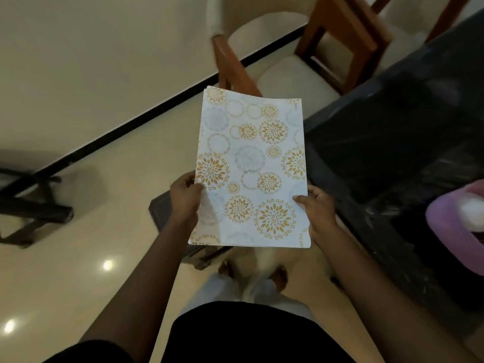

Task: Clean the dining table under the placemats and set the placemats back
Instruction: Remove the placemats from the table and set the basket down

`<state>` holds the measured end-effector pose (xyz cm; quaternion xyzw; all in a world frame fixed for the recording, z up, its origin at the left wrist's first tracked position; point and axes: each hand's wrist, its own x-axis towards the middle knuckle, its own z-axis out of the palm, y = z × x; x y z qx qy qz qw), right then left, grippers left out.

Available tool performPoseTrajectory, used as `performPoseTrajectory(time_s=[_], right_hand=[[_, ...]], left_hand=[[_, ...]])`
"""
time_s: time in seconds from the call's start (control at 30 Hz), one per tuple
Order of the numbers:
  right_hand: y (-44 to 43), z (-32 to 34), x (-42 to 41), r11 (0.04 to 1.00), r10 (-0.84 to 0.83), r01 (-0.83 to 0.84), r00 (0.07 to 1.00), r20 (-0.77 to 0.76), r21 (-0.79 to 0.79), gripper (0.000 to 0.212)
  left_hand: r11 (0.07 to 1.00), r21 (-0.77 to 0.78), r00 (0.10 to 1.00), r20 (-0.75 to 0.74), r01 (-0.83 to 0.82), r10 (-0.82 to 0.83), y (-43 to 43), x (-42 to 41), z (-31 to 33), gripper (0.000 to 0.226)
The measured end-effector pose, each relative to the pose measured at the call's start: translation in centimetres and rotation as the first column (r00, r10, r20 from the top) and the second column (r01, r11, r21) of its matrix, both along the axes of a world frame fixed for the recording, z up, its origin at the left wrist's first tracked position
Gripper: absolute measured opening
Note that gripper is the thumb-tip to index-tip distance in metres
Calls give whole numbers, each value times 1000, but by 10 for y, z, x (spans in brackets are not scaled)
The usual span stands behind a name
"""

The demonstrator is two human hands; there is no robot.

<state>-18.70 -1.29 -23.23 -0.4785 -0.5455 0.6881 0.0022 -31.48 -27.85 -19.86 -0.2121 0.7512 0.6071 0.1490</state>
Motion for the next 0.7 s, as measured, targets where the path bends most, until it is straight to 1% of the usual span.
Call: performPoseTrajectory(time_s=[0.07, 0.1, 0.23, 0.3, 0.4, 0.53, 0.7], right_hand=[[-32, -12, -12, 998, 42, -43, 999, 21, 44, 9], [-44, -17, -17, 996, 61, -62, 998, 29, 60, 6], [-100, -52, -42, 983, 172, -176, 983, 62, 57, 17], [-122, -72, -54, 975, 207, -213, 974, 88, 58, 15], [-151, -109, -76, 967, 234, -245, 962, 138, 68, 16], [-179, -160, -94, 946, 295, -314, 937, 188, 80, 26], [-196, -209, -112, 926, 348, -372, 906, 241, 61, 29]], left_hand=[[997, -13, 997, 28, -78, 78, -40, 10, -16, 40], [994, -15, 993, 49, -105, 105, -58, 14, -27, 40], [976, -55, 963, 162, -209, 215, -125, 23, -79, 39], [962, -56, 940, 205, -268, 274, -150, 27, -106, 37], [947, -71, 910, 261, -313, 321, -179, 27, -147, 38], [925, -85, 873, 307, -371, 379, -206, 30, -197, 43], [911, -126, 843, 348, -392, 411, -221, 25, -242, 42]])
